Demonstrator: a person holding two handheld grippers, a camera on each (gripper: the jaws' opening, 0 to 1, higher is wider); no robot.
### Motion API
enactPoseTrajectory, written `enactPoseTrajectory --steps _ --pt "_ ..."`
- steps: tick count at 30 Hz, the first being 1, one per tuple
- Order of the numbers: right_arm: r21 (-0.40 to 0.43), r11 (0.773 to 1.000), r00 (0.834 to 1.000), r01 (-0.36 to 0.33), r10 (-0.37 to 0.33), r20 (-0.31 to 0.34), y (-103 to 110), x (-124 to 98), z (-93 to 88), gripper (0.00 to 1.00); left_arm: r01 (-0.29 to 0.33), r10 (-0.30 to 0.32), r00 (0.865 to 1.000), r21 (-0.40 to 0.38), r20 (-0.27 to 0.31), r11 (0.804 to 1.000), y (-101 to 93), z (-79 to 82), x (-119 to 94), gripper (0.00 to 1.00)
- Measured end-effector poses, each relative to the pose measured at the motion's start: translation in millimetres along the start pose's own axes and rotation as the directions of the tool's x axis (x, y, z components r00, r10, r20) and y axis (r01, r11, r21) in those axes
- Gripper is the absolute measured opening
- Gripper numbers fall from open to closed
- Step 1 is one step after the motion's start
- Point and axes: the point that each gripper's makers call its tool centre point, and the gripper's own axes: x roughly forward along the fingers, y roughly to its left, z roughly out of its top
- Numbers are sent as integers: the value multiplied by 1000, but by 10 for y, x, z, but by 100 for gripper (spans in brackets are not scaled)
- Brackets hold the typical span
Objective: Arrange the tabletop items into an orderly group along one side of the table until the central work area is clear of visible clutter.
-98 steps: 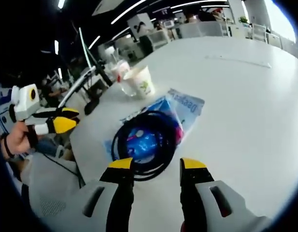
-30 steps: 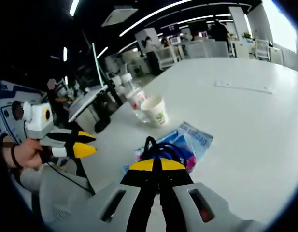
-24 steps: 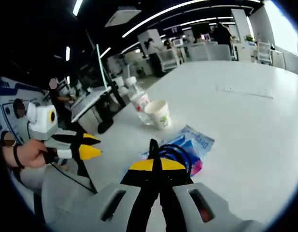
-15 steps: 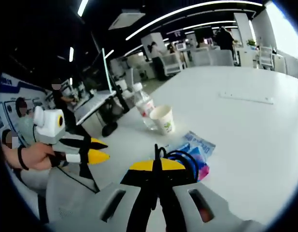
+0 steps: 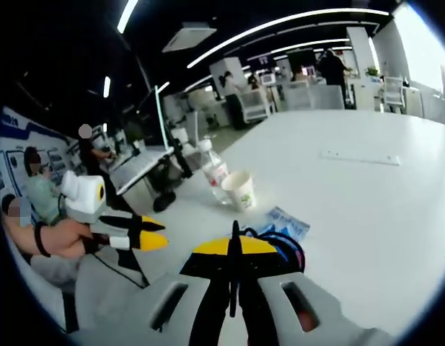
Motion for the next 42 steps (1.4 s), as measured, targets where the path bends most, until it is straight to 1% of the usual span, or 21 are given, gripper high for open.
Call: enactPoseTrajectory --steps 5,9,21,25,32,39,42 --pt "15 1000 1000 25 -25 17 -69 -116 5 0 6 -6 1000 6 2 1000 -25 15 10 27" --pt "40 997 998 59 -60 19 -172 -194 -65 0 9 -9 1000 6 2 1000 -38 19 20 27" --pt "96 985 990 140 -142 12 -449 -403 -262 0 15 -15 1000 10 -11 1000 -41 -40 25 27" --pt "107 981 986 162 -164 9 -532 -422 -281 0 12 -12 1000 12 -8 1000 -26 -19 26 27" --pt "103 979 984 177 -179 3 -660 -385 -285 0 10 -10 1000 18 -10 1000 -6 -12 7 27" --pt "118 969 976 215 -212 -41 -861 -330 -472 0 2 -2 1000 13 -11 1000 34 -20 -12 27" --pt "146 965 975 220 -217 -38 -913 -330 -496 0 -3 3 1000 12 -12 1000 52 -24 -22 27"
